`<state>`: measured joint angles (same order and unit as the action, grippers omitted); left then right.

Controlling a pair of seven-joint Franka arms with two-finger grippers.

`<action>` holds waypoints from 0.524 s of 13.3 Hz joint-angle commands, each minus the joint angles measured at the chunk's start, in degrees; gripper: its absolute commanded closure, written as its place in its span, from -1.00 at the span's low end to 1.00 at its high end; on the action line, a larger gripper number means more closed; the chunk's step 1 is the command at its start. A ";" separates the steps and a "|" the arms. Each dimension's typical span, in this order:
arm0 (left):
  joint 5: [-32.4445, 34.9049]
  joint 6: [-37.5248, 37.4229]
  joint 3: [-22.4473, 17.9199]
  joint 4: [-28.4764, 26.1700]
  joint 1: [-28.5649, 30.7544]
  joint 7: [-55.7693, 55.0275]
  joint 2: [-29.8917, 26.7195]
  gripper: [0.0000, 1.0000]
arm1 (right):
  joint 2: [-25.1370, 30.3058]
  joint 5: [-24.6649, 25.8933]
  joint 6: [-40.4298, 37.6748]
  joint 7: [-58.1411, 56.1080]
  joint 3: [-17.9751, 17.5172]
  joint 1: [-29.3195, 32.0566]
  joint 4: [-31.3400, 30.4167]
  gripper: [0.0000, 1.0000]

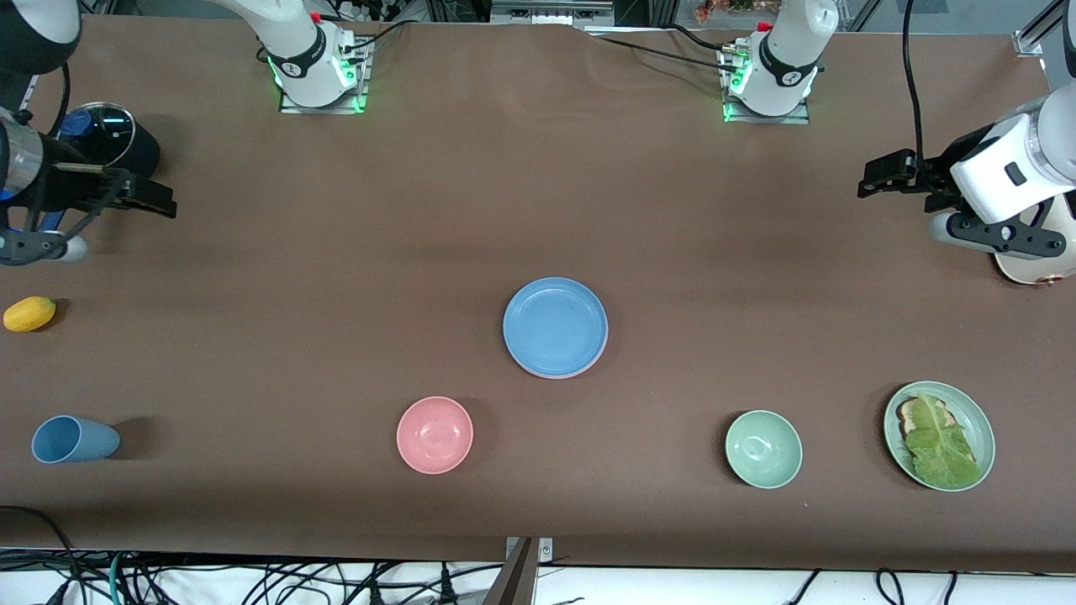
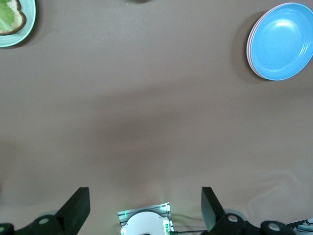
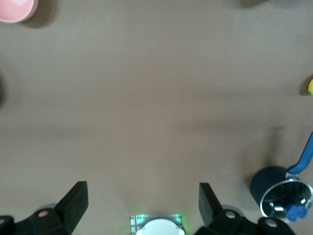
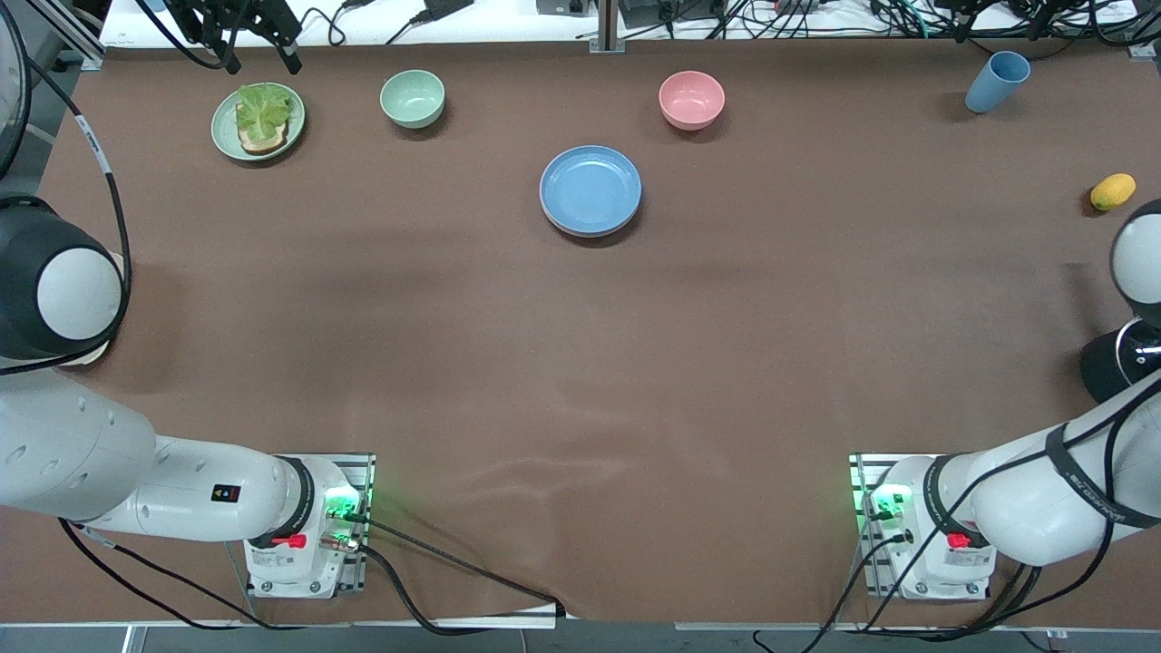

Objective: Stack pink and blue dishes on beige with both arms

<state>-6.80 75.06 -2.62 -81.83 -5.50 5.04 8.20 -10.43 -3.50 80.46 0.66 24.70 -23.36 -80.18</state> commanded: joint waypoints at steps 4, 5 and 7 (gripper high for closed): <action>-0.41 -0.09 -0.37 3.34 0.40 0.93 2.25 -1.00 | 10.77 1.92 11.74 -0.74 -21.19 20.99 -15.00 -1.00; -0.41 0.52 -0.45 3.51 0.58 0.93 2.78 -1.00 | 11.13 3.57 11.83 -1.09 -21.54 20.99 -15.18 -1.00; 0.47 1.22 -0.54 3.52 0.67 0.93 2.87 -1.00 | 11.83 4.38 11.13 -1.27 -23.20 21.16 -15.36 -1.00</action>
<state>-6.79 76.55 -2.99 -80.84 -5.02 5.04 9.61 -1.22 -0.59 90.94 0.04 4.06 -3.50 -93.02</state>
